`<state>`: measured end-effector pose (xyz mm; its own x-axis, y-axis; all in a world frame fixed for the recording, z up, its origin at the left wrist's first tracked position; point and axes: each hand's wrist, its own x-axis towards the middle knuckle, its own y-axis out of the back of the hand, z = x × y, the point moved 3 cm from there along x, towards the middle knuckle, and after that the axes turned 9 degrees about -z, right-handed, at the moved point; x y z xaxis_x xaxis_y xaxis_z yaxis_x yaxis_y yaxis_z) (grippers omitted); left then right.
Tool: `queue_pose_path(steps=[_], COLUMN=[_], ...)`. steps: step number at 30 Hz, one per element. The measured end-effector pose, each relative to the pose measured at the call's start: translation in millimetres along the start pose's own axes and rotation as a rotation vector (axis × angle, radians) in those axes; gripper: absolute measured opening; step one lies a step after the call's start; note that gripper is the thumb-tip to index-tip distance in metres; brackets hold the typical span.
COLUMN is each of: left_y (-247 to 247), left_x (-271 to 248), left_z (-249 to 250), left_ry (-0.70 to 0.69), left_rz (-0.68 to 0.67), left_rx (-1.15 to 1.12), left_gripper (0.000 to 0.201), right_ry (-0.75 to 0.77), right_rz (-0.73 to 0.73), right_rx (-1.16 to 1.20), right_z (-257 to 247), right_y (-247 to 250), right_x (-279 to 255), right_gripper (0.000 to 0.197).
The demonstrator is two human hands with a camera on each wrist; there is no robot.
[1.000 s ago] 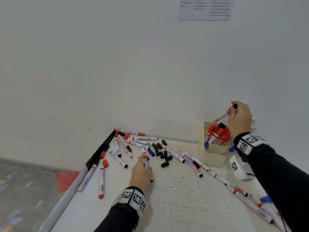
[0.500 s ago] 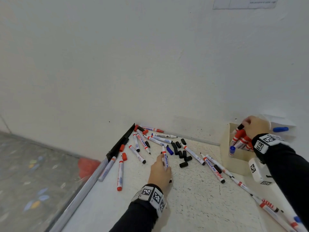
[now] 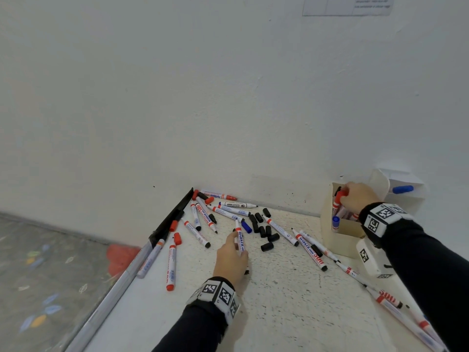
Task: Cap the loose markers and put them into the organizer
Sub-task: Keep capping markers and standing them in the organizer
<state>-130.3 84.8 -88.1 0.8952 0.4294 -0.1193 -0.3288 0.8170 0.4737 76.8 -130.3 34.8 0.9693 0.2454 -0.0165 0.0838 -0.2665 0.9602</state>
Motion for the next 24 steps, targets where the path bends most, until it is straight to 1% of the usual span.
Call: queue_pose_path(steps=[3,4,7,8,9,11,12,14,16,17,18,20,22,24], left_y=[1,1,0,0,0,1,1,1,1,2,2,2,2,1], left_x=[-1,-2,-1,-1,-1,0,1,2,2,2,3,4,5,8], left_z=[1,1,1,1,1,0,0,-1,-1,-2,-2,-3,-4,-7], left_ry=[-0.012,-0.013,-0.009,-0.009,-0.007,-0.009,-0.011,-0.015,-0.012,-0.012,-0.016,-0.025,-0.032,-0.034], left_rz=[0.018,0.024,0.026,0.026,0.027,0.033,0.035,0.030,0.034,0.039,0.045,0.046,0.055,0.076], left_rx=[-0.011,-0.019,-0.027,-0.027,-0.026,-0.025,-0.020,-0.003,0.002,0.002,0.007,0.024,0.026,0.021], left_gripper=[0.051,0.051,0.052,0.051,0.051,0.052,0.052,0.051,0.049,0.048,0.047,0.047,0.046,0.044], right_ry=[0.092,0.105,0.135,0.157,0.178,0.216,0.254,0.376,0.501,0.549,0.579,0.585,0.547,0.485], right_rz=[-0.018,-0.052,-0.212,-0.236,-0.234,-0.181,-0.145,-0.086,-0.084,-0.106,-0.153,-0.315,-0.491,-0.604], right_rx=[-0.009,-0.002,-0.001,0.003,0.034,0.130,0.164,0.168,0.127,0.108,0.100,0.081,-0.031,-0.119], right_z=[-4,-4,0,1,2,1,-4,-22,-47,-59,-70,-86,-95,-94], right_y=[-4,-5,-12,-14,-14,-14,-13,-12,-17,-23,-30,-53,-81,-111], right_x=[-8,-10,-16,-17,-17,-22,-27,-39,-52,-57,-63,-72,-77,-78], right_gripper=[0.020,0.022,0.036,0.039,0.042,0.050,0.051,0.045,0.033,0.028,0.026,0.030,0.041,0.049])
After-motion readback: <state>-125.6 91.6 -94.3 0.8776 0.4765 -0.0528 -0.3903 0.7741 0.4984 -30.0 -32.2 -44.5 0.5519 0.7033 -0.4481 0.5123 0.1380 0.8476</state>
